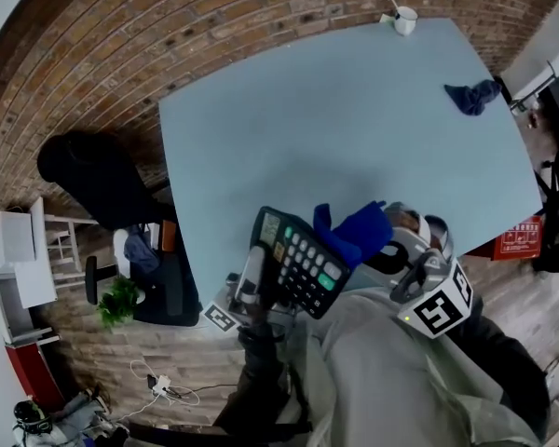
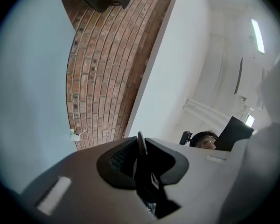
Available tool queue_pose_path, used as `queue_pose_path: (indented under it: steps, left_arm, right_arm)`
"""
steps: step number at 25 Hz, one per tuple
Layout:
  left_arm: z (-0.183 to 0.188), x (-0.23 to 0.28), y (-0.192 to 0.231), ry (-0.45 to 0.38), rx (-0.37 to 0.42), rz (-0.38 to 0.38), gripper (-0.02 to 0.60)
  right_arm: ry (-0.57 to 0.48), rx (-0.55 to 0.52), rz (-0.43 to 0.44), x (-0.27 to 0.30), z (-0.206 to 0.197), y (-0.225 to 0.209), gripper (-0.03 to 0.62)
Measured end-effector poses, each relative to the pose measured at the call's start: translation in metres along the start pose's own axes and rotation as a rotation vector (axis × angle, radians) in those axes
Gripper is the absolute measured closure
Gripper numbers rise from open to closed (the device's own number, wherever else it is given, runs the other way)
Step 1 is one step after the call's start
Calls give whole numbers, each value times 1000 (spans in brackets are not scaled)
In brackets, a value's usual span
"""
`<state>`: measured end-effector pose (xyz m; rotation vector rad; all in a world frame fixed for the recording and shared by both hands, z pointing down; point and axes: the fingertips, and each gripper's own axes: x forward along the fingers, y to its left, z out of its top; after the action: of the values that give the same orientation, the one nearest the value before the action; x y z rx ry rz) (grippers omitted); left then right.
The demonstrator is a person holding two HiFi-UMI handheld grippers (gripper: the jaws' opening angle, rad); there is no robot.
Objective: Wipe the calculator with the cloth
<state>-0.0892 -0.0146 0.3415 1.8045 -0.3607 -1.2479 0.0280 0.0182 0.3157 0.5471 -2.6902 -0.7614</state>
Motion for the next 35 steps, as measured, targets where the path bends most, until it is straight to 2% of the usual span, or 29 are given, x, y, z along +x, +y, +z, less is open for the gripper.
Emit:
queue_pose_path:
  steps: [3,5,7,10,12,14,18,21,23,27,29,31,33,35]
  left_arm:
    - [11,-5,-5,11,40,8,526]
    - [10,-5,-7,51,66,7,526]
    - [0,-5,-7,130,110,1,526]
    - [-23,10,-15,245,167,-20,526]
    - [-29,17,-16,263,191,-16,525]
    - [-24,15,-12,219,170,-8,525]
    - [5,-3,-3,61,120,50,525]
    - [22,-12,-7,7,104,51,525]
    - [21,-12,-13,29,99,9,525]
    - [2,-10,-13,141,115,-45,525]
    - [-5,-4,-16,161,113,-68,523]
    - [-3,-2,-19,133,107,-87,525]
    - [1,-7,-14,97,103,-56,525]
    - [3,-6,-9,79,129,14,525]
  right_arm:
    - [-11,17,-25,-18,7,2,543]
    - [12,-20,-18,-22,11,1,543]
    - [64,-117,16,-19,11,3,543]
    - [206,-279,57,-7,-7,-1,543]
    - [275,-338,68,3,-22,-8,543]
    - [253,-313,50,8,-24,-14,543]
    - [153,-258,-12,-11,-5,-8,543]
    - [86,-247,-3,-25,13,6,543]
    - [30,-209,11,-29,25,9,543]
    - [-65,-56,46,-27,34,-2,543]
    - [-107,57,85,-25,30,-9,543]
    - [-167,212,70,-33,18,-25,543]
    - [-267,385,10,-52,16,-49,543]
    - [-327,464,8,-60,29,-59,543]
